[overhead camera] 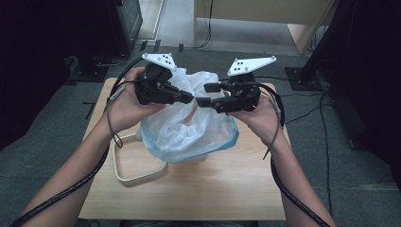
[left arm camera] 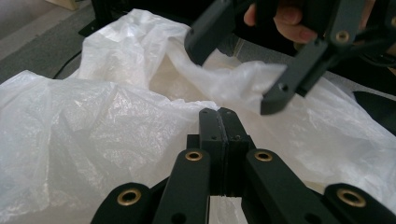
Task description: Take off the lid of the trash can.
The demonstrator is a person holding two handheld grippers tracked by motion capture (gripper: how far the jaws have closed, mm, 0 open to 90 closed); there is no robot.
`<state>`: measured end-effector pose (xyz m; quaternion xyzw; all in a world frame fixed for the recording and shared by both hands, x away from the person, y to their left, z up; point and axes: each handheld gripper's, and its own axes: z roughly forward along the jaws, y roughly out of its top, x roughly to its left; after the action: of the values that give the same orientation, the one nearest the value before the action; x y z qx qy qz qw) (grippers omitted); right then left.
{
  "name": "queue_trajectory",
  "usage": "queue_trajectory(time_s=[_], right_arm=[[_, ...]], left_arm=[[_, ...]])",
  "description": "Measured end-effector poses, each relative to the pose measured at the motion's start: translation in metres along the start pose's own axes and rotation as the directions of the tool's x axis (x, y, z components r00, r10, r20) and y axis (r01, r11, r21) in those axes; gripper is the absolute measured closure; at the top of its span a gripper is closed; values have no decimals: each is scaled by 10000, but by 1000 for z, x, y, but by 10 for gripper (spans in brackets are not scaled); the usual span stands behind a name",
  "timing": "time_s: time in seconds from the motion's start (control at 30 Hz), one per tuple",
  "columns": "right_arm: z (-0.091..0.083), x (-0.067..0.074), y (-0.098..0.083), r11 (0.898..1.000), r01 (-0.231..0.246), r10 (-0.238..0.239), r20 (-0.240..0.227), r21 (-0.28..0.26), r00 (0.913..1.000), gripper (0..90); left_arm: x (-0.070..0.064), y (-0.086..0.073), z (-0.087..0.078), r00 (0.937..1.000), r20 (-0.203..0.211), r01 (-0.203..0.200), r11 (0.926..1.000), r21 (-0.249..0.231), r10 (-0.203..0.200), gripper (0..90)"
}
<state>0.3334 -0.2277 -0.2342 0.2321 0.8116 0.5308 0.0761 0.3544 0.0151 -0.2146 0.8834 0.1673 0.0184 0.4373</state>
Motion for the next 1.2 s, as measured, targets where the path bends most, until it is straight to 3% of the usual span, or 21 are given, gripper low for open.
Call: queue_trajectory(time_s=[0.17,0.37,0.5,0.53,0.57,0.63,0.67,0.7,0.77,0.8,0.83,0.9,1.0,1.03,1.2], right_arm=[[11,2,-9,9983,130,-117,-240,562,9996,355],[27,7,-6,9969,357,-328,-415,704,9986,389],[34,13,-5,9928,830,-807,-302,862,9963,594],[34,13,-5,9928,830,-807,-302,862,9963,594],[34,13,-4,9918,927,-911,-224,882,9956,695],[34,14,-4,9907,978,-960,-242,946,9951,747],[34,15,-4,9895,1042,-1030,-177,1001,9945,809],[34,15,-4,9889,1009,-1006,-80,1091,9949,872],[31,11,-5,9934,645,-634,-137,951,9979,891],[30,9,-5,9953,395,-386,-117,889,9992,896],[30,9,-5,9953,395,-386,-117,889,9992,896],[21,6,-4,9977,353,-357,71,586,9993,899],[11,4,-1,9996,172,-175,113,228,9998,900],[-1,3,5,9999,97,-94,246,-133,9997,900],[-20,5,19,9964,61,-38,274,-845,9996,900]], left_arm=[[-3,3,3,9999,106,-107,9999,9,107,900],[-10,11,8,9990,267,-352,9993,77,350,900],[-13,14,8,9985,238,-500,9987,100,498,900],[-13,14,8,9986,176,-506,9987,76,504,900],[-12,13,7,9987,132,-498,9988,-3,498,900],[-10,12,5,9992,83,-392,9991,-163,393,871],[-7,11,2,9997,78,-222,9982,-552,227,871],[-6,11,0,9996,194,-167,9968,-785,183,722],[-7,10,-4,9994,-21,-356,9943,-1009,355,638],[-7,9,-6,9987,-140,-497,9926,-1111,485,547],[-7,9,-9,9984,-189,-545,9902,-1284,525,547],[-7,8,-16,9973,-368,-684,9863,-1502,636,441],[-6,4,-21,9963,-459,-783,9858,-1483,722,415],[-5,1,-22,9975,-473,-579,9887,-1382,518,391],[-3,-4,-12,9981,-285,-576,9921,-1118,547,359]])
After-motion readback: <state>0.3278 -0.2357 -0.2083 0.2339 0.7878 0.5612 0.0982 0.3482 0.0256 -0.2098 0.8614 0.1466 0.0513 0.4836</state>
